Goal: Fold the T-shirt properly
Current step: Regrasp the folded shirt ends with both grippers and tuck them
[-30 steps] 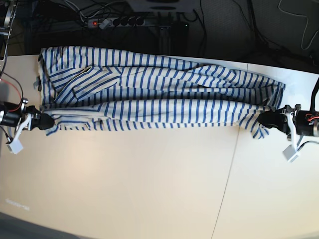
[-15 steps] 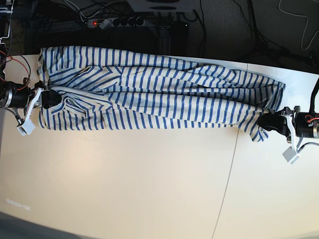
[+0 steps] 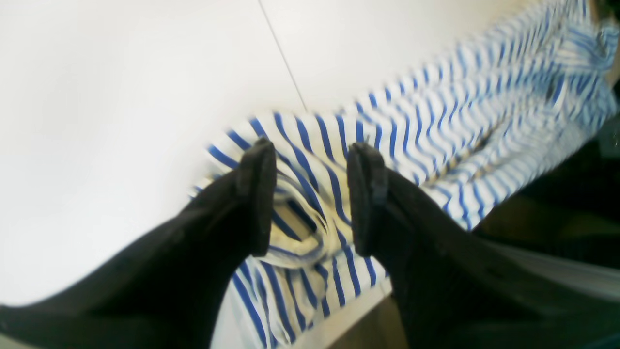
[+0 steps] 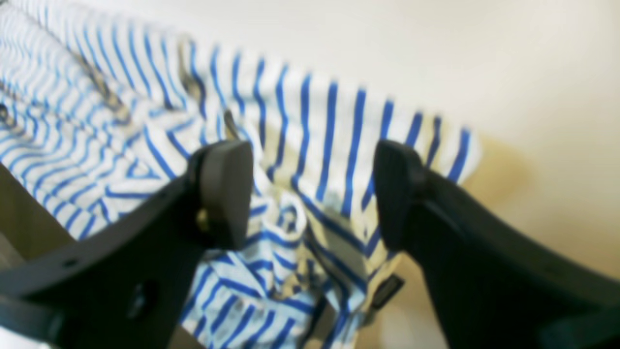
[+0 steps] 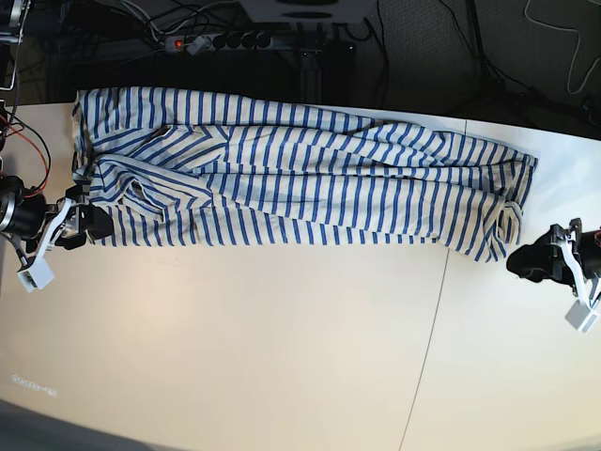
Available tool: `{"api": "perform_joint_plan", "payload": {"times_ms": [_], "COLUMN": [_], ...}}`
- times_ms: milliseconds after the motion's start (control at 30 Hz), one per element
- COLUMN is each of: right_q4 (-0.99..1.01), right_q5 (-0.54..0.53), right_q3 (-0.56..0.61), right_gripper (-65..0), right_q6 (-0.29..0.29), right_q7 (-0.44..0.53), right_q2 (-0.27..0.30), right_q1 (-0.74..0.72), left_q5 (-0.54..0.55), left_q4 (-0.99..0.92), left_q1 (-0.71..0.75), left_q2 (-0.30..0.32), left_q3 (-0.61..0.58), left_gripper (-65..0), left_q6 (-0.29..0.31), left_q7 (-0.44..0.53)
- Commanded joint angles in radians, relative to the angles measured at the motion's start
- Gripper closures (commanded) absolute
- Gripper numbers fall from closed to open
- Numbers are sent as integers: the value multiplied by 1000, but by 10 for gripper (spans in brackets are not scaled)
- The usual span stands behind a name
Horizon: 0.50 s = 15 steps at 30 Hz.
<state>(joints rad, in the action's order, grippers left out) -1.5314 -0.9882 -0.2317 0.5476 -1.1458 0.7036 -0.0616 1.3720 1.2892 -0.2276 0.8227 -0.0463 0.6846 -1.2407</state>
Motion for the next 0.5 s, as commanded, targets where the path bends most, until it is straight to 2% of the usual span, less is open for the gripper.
{"api": "perform_joint_plan", "payload": {"times_ms": [0,67,100,133,200,233,300,367,467], "right_q4": [-22,-26,-26,-26,-26,-24,-23,-13,-2], "right_q5": [-27,-66,-84,-95,-96,-94,-63,-35,-16], "right_q3": [-13,-13,-13,-13,-13,-13,-13,-13,-13], "right_gripper": [-390,-384,-353,-291,-92,0,0,0,0], "right_q6": [85,85,85,85,85,85,85,85,85], "right_q7": [12,-4,-18,-27,-38,-40,-40,-40,-21], "right_q2": [25,24,20,14,-4,-13,-34,-57,-85], "right_q1": [-15,-12,-13,-12,-9,-5,10,15,38], "left_q5": [27,49,69,85,100,101,78,4,-138], "left_q4": [27,54,68,83,120,145,209,279,360], "left_q1": [-21,-21,-20,-17,14,39,100,161,236], "left_q2": [25,26,29,31,31,29,23,9,-16], "left_q3": [39,75,79,79,79,79,79,79,79], "left_gripper": [-271,-270,-270,-266,-250,-216,-108,-16,0], "left_q6": [14,14,14,14,14,14,14,14,14], "left_q7": [12,-10,-24,-34,-35,-34,-14,30,111]}}
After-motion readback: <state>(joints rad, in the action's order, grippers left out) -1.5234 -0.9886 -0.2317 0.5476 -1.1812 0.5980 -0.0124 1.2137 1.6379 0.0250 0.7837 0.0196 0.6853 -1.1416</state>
